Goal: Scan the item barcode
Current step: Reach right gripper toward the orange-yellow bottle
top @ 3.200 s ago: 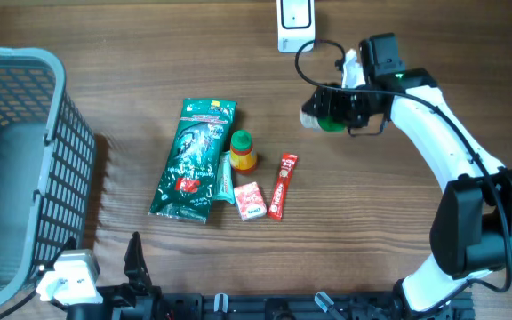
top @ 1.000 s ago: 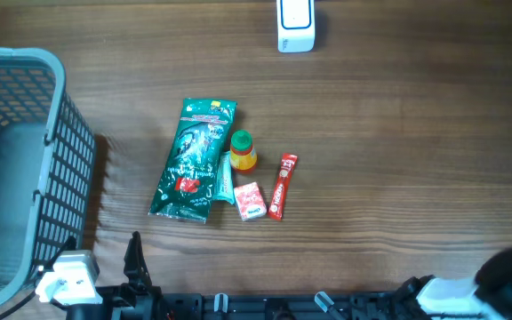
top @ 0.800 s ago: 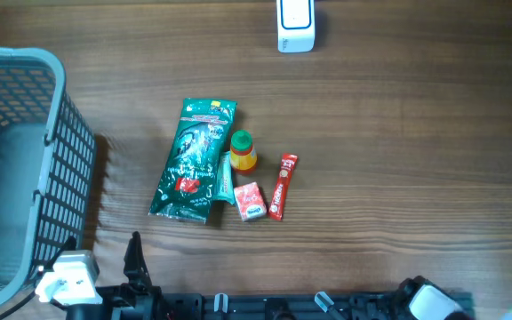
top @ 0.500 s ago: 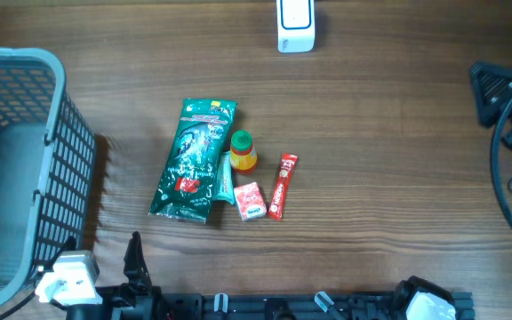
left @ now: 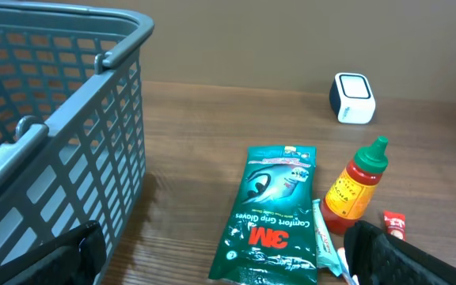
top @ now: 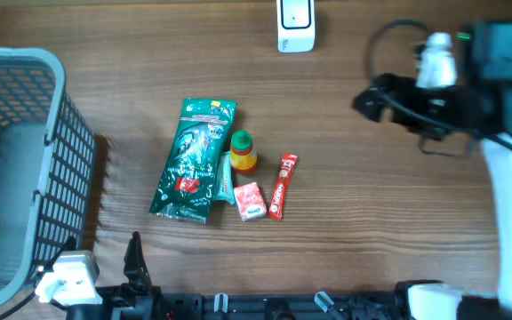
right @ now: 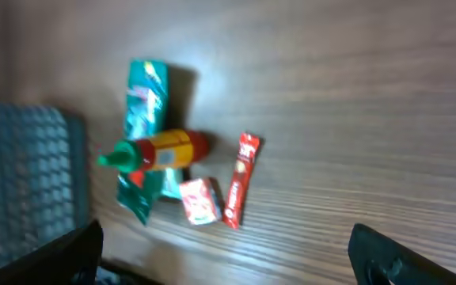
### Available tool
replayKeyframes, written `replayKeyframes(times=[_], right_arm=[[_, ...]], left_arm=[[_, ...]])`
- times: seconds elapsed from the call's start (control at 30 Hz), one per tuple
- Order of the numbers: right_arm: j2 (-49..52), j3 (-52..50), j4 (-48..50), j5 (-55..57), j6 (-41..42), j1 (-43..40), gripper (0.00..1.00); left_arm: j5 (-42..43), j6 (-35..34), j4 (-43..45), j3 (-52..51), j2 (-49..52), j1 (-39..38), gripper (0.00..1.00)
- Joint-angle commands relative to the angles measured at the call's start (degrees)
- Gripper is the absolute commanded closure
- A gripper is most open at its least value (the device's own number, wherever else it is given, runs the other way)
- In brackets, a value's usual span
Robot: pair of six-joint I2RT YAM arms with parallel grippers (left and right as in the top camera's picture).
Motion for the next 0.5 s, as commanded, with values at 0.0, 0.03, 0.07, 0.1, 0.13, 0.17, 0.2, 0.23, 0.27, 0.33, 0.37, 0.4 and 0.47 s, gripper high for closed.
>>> replayKeyframes(times=[0.0,0.03,0.07,0.1,0.13,0.17,0.2,0.23,0.27,0.33,0.37,0.4,0.47], right_arm=[[5.9,0.1,-0.2,7.7,1.4,8.5,0.01],[7.7,0.1,-0.3,8.1,1.1,11.0,0.01],[8.4,0.1,-0.2,8.1,0.9,12.2,0.0],[9.2,0.1,0.1,8.3,1.0,13.8,0.0],[9.4,0.1,0.6,8.3,1.2,14.9,0.01],[9.4,0.1,1.5,8.3,1.2,15.6,0.0],[9.4,0.1,2.8,8.3,1.6,16.6,0.0],[9.4,0.1,3.0,8.2,2.9,17.3,0.0],[9.4,0.1,3.0,8.0,2.6,17.5,0.0],[9.4,0.1,4.8,8.0,2.7,17.5,0.0],[9.4,0.1,7.0,7.0,3.8,17.5,0.0],[9.4,0.1,8.4,4.3,3.9,17.6,0.0],[9.5,0.1,11.8,-1.0,-6.7,19.3,0.0]], left_arm=[[0.3,-0.2,0.1,0.0,-0.2,0.3,0.0],[0.3,-0.2,0.1,0.0,-0.2,0.3,0.0],[0.3,-0.2,0.1,0.0,-0.2,0.3,0.0],[0.3,-0.2,0.1,0.0,-0.2,0.3,0.0],[0.3,-0.2,0.1,0.0,-0.2,0.3,0.0],[0.3,-0.2,0.1,0.0,-0.2,0.3,0.0],[0.3,-0.2,0.1,0.0,-0.2,0.3,0.0],[0.3,-0.2,0.1,0.0,-0.2,0.3,0.0],[0.3,-0.2,0.1,0.0,-0.2,0.3,0.0],[0.3,-0.2,0.1,0.0,-0.2,0.3,0.0],[0.3,-0.2,0.1,0.0,-0.2,0.3,0.0],[0.3,-0.2,0.1,0.0,-0.2,0.3,0.0],[0.3,-0.2,0.1,0.0,-0.2,0.3,0.0]])
